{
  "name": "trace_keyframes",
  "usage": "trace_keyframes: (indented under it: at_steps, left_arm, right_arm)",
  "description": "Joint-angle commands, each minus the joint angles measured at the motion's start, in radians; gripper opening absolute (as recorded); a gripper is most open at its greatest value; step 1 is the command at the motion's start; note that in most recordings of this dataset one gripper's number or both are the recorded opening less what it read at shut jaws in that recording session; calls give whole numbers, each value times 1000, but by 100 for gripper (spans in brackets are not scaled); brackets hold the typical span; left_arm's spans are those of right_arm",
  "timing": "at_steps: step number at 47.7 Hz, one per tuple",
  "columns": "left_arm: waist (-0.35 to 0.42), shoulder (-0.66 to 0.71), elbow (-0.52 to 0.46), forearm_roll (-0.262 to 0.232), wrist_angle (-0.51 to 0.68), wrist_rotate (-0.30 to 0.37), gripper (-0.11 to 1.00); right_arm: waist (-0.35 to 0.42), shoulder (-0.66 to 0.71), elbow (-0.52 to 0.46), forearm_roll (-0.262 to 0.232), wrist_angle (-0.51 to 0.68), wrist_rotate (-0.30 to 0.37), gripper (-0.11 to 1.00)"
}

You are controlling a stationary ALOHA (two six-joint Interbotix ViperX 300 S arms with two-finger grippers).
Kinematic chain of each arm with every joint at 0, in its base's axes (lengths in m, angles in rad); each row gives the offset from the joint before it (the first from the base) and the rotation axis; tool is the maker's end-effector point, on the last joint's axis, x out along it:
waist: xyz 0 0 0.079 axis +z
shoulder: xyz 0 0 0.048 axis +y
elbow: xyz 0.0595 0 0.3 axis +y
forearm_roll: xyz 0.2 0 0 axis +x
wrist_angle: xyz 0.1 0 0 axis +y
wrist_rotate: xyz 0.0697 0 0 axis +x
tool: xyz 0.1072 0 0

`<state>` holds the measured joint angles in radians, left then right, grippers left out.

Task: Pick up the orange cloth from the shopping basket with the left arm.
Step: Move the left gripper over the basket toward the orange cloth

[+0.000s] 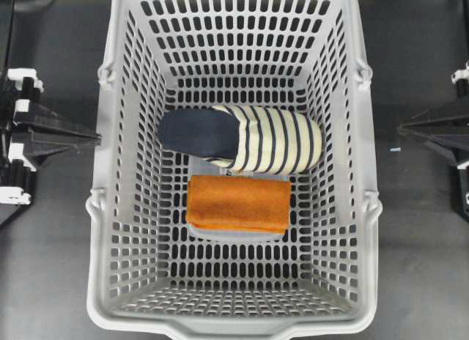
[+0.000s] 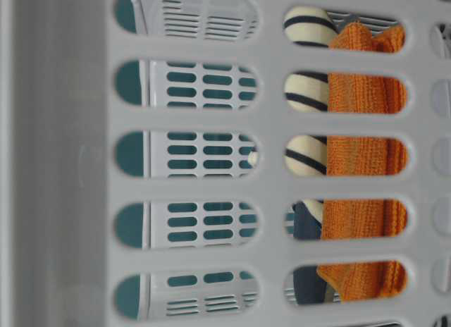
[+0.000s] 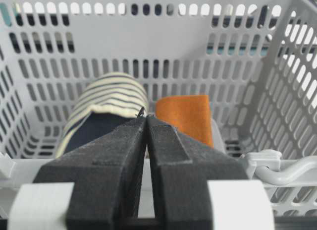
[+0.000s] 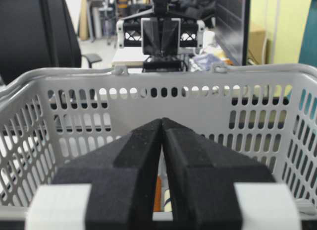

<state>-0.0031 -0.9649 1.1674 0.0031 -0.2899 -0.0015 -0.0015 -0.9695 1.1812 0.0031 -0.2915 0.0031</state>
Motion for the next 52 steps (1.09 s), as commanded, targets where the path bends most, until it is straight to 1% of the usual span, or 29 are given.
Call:
trace_keyframes:
  at_steps: [1, 2, 5, 9, 14, 17, 26, 34, 37, 38, 41, 48, 50, 51, 52]
  left_arm:
    - [2, 11, -83, 40, 86, -28, 6]
    - [3, 15, -98, 40, 115, -31, 6]
    - [2, 37, -166, 40, 227, -34, 0]
    - [-5, 58, -244, 40, 348, -32, 0]
    - [-18, 98, -344, 40, 471, -25, 0]
    - [-28, 137, -405, 40, 532, -25, 0]
    - [-61, 279, -551, 40, 653, -23, 0]
    - [-66, 439, -683, 40, 790, -34, 0]
    - [-66, 494, -733, 40, 833, -34, 0]
    - [-66, 512, -749, 40, 845, -34, 0]
    - [-60, 572, -804, 40, 897, -32, 0]
    - [-48, 683, -905, 41, 1022, -20, 2]
    - [-43, 712, -930, 41, 1055, -20, 4]
    - [-41, 724, -942, 41, 1068, -20, 8]
    - [-40, 749, -956, 41, 1085, -21, 12]
  right_arm:
    - [-3, 9, -15, 2, -8, 8, 0]
    - [-3, 11, -14, 5, -6, 8, 0]
    - [-5, 9, -14, 6, 0, 9, 0]
    - [-5, 9, -15, 6, 6, 9, 0]
    - [-5, 9, -20, 5, 37, 11, 0]
    - [-5, 8, -21, 8, 72, 9, 0]
    - [-15, -8, -40, 11, 175, 9, 0]
    - [-32, -28, -52, 9, 227, 9, 0]
    - [-40, -38, -52, 11, 241, 8, 3]
    - [-43, -41, -52, 9, 247, 9, 6]
    - [-44, -51, -55, 9, 253, 9, 21]
    - [-44, -60, -55, 9, 261, 8, 63]
    - [-44, -58, -57, 11, 267, 8, 72]
    - [-44, -58, -57, 11, 270, 8, 77]
    - [-44, -58, -57, 9, 273, 8, 79]
